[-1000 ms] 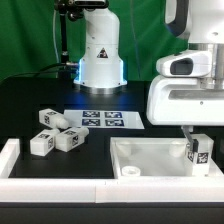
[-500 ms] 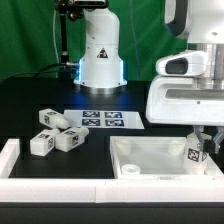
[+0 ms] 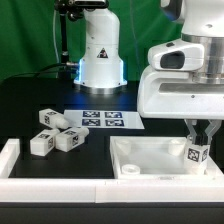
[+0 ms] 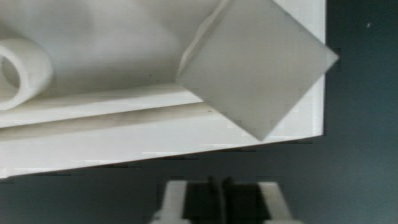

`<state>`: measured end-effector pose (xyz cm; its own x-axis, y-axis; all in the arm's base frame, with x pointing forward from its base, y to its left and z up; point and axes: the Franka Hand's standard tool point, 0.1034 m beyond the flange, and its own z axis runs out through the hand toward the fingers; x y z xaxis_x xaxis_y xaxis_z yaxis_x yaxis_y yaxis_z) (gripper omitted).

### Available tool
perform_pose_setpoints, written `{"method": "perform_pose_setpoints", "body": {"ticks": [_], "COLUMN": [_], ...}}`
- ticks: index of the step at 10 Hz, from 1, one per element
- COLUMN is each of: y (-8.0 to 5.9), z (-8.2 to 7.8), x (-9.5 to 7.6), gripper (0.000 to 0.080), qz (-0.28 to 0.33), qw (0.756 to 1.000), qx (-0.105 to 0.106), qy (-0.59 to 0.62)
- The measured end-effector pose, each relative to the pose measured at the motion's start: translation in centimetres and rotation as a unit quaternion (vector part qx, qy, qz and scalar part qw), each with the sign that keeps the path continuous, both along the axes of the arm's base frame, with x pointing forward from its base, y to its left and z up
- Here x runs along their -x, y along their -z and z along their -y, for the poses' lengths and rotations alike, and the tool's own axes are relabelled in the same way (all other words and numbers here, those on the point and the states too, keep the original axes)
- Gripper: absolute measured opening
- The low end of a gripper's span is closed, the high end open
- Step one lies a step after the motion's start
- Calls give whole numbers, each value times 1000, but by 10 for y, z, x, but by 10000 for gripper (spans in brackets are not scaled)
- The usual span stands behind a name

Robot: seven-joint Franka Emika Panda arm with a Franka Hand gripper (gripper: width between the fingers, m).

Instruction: Assemble one leg

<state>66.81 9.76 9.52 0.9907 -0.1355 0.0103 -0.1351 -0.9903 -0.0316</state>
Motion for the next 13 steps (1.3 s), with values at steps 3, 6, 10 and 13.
{"method": "perform_pose_setpoints", "body": {"ticks": [3, 6, 10, 13], "y": [0, -12, -12, -3], "z": [0, -22, -6, -16], "x": [0, -1, -1, 15], "gripper": [487, 619, 649, 649], "qz": [2, 22, 44, 8], "qw": [1000, 988, 967, 969], "qx": [0, -1, 18, 13], "qy": [-22, -154, -252, -247]}}
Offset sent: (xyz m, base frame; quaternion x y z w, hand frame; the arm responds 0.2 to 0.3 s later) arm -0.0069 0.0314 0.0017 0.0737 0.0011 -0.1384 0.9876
